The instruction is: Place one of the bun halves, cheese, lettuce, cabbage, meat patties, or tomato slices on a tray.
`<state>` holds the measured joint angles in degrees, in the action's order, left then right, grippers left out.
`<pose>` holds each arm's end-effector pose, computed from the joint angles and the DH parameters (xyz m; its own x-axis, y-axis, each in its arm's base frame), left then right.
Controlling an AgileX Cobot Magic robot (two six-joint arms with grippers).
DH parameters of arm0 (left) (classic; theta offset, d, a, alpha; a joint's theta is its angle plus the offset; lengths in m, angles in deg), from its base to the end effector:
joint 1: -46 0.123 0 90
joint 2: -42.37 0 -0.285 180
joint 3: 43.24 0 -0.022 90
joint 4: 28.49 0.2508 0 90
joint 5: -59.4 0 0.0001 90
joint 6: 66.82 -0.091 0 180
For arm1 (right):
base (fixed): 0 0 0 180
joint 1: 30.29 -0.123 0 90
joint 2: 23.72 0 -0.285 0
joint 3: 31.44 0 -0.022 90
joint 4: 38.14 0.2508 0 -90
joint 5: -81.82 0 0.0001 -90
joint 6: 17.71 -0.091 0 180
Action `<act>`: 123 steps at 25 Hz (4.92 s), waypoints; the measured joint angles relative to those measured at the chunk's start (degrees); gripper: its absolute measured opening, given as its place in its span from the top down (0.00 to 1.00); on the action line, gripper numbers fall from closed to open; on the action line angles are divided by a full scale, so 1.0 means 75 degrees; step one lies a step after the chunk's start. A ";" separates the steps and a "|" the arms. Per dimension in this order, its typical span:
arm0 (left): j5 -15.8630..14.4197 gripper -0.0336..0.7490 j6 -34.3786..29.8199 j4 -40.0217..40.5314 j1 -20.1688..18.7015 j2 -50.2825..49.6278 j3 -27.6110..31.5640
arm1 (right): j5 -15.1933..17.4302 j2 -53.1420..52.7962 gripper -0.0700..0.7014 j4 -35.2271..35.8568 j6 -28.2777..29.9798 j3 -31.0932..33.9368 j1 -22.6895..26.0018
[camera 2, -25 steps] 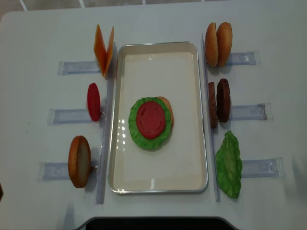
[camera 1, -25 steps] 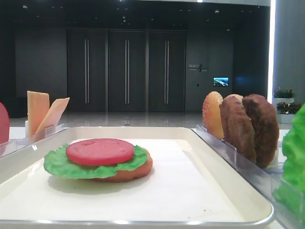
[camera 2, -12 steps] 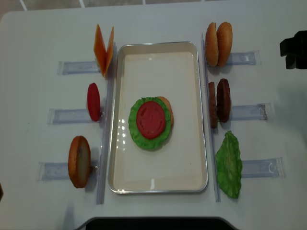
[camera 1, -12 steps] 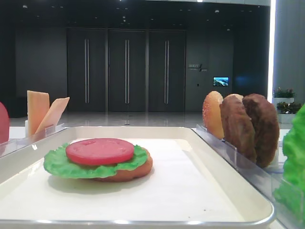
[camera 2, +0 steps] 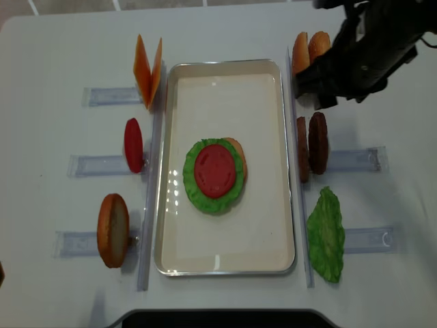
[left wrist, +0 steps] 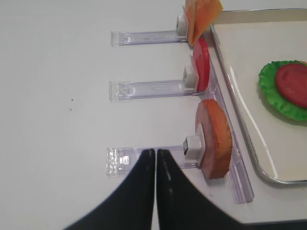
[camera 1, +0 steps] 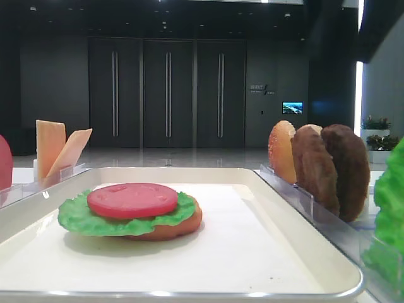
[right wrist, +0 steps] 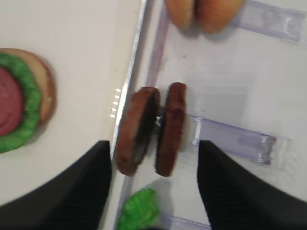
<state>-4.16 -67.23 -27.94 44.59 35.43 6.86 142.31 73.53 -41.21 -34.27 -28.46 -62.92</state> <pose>-0.0062 0.0009 0.2659 -0.5086 0.0240 -0.8606 0.0230 0.9996 0.0142 0.2690 0.1672 0.2970 -0.9040 -0.2709 -0.3308 -0.3013 0.9525 0.0434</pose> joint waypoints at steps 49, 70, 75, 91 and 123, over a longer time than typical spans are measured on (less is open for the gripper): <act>0.0000 0.97 0.0000 0.0010 0.0000 0.0000 0.0000 | 0.1117 0.2190 0.77 0.0126 -0.0522 -0.2221 -0.0868; 0.0000 0.97 0.0000 0.0016 0.0000 0.0000 0.0000 | -0.2479 0.2530 0.77 0.7048 0.5421 -0.0152 -0.0836; 0.0000 0.97 0.0000 0.0016 0.0000 0.0000 0.0000 | -0.2899 0.2544 0.77 0.7109 0.5576 0.0245 -0.0746; 0.0000 0.97 0.0000 0.0016 0.0000 0.0000 0.0000 | -0.2860 0.2807 0.59 0.7091 0.5589 0.0253 -0.0575; 0.0000 0.97 0.0000 0.0016 0.0000 0.0000 0.0000 | 0.1228 0.1958 0.36 0.0329 0.1975 -0.2443 0.5233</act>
<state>-4.16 -67.23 -27.82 44.59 35.43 6.86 151.51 88.22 -38.75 -19.46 -46.79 -23.67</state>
